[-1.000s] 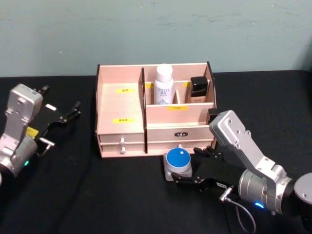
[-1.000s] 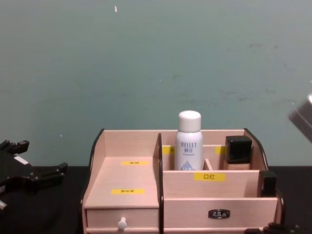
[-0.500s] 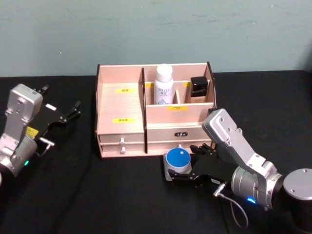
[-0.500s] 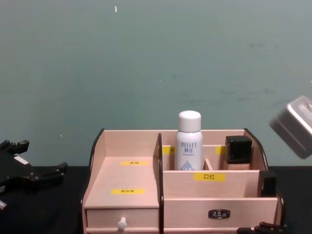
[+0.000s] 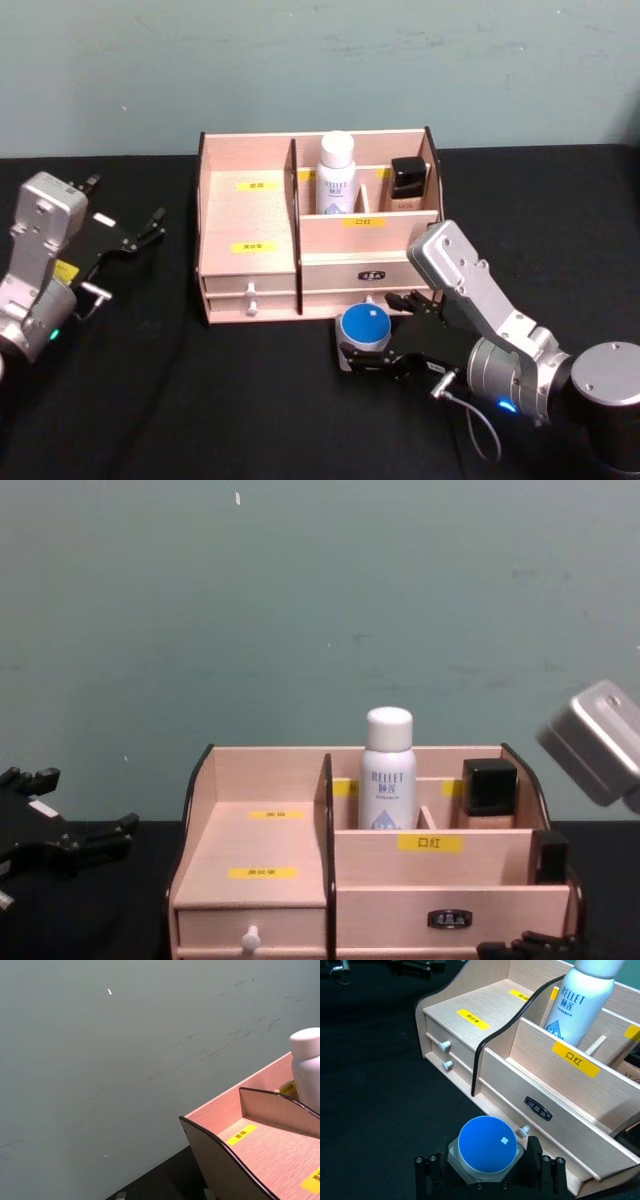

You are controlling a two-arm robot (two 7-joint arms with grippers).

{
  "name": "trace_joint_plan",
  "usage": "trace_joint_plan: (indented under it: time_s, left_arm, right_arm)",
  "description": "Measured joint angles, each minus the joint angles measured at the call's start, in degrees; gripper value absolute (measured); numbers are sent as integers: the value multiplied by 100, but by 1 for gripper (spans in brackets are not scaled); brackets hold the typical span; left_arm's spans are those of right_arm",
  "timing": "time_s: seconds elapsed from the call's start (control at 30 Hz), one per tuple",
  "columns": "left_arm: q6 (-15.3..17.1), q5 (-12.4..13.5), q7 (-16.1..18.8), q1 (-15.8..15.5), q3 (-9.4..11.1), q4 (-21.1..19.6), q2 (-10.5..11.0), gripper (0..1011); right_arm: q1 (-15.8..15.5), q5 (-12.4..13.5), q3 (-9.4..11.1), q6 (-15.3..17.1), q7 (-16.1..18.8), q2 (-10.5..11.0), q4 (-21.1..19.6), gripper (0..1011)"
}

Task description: Pick up the facial cleanser and watermelon frost from the table and place them into the tiered storage box.

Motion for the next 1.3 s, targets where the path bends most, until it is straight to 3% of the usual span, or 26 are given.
trace_joint_plan:
  time_s: [0.53,1.3]
  left_arm:
    - [0,0,0,0,0,0,0,1001]
    - [0,0,0,0,0,0,0,1001]
  right_arm:
    - [142,-26,68,4,180,-213,263,1000]
    - [189,10,44,57,220,-247,346,1000]
